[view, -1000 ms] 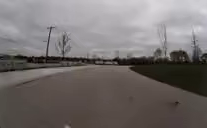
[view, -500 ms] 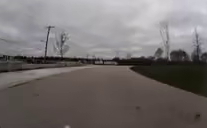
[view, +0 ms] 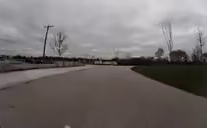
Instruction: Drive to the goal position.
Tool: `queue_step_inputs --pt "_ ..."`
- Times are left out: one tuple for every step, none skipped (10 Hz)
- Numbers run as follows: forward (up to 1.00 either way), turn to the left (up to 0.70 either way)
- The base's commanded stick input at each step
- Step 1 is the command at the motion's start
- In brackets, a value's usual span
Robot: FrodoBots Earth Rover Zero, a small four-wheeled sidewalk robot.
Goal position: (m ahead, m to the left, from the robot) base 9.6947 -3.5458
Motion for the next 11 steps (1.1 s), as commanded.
queue_step_inputs --pt "1.00 0.00" --pt "1.00 0.00" --pt "1.00 0.00" --pt "1.00 0.00" --pt "1.00 0.00" --pt "1.00 0.00" --pt "1.00 0.00" --pt "1.00 0.00" --pt "1.00 0.00" --pt "1.00 0.00" --pt "1.00 0.00"
